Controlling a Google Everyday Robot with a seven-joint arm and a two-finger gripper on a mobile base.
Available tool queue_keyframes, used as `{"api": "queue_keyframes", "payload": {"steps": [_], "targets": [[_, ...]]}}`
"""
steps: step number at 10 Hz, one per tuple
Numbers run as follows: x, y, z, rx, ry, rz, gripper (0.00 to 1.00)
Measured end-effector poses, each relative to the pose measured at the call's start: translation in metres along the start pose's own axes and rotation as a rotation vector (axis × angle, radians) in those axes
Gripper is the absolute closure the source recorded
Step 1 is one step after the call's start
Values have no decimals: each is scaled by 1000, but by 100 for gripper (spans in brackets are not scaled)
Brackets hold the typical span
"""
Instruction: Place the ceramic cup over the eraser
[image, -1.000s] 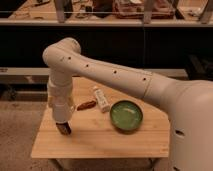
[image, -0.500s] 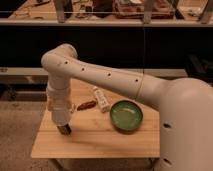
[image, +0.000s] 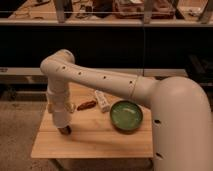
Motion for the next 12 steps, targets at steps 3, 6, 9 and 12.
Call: {"api": "queue_keyframes", "payload": {"steps": [3,6,9,12], "targets": [[2,2,21,-16,-18,5,100],[6,4,44,-35,-19,2,100],[17,8,66,-54,29,-10,100],[18,16,91,-92,48,-18,93]]}}
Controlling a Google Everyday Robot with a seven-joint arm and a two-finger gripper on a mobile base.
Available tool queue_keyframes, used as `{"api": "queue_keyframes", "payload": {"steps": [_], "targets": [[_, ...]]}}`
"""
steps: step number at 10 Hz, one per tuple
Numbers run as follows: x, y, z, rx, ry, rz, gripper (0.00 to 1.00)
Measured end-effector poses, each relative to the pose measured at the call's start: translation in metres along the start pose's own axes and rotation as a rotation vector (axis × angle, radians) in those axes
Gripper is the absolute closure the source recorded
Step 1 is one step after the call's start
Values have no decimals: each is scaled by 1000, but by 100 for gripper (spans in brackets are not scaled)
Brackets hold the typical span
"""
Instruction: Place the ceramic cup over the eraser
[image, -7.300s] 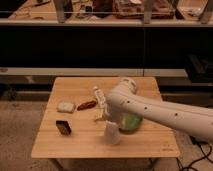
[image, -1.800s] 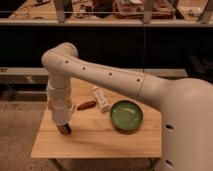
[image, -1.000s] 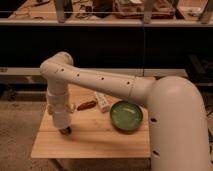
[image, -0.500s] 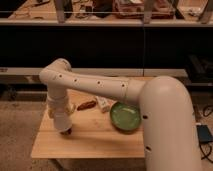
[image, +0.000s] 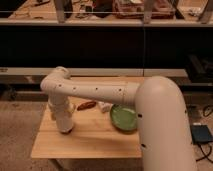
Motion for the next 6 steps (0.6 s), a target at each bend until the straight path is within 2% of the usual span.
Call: {"api": "queue_keyframes", "payload": {"steps": [3,6], "targets": [[-4,1,13,-16,-2,-1,65],[-6,-1,21,-11,-5,0,35]]}}
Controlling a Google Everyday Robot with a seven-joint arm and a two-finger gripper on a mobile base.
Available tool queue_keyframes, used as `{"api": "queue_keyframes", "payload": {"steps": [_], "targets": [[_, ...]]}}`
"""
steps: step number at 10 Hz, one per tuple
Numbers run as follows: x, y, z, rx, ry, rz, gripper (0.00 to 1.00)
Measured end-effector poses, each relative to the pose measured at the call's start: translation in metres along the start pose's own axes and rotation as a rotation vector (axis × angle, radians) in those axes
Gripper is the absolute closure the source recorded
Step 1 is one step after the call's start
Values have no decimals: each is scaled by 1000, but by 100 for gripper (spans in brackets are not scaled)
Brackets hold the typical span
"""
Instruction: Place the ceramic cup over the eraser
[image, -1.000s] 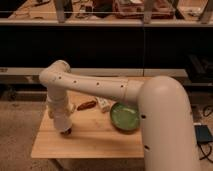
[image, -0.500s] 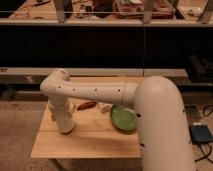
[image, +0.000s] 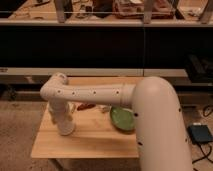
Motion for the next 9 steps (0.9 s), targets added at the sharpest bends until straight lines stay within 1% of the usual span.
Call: {"api": "queue_keyframes", "payload": {"steps": [1,2,4,9], "targets": [[0,0,2,5,-1,2,26],[-1,0,3,11,-3,6,21],[-2,2,4,21,-9,12,20],[-3,2,3,22,-8,9,20]]}}
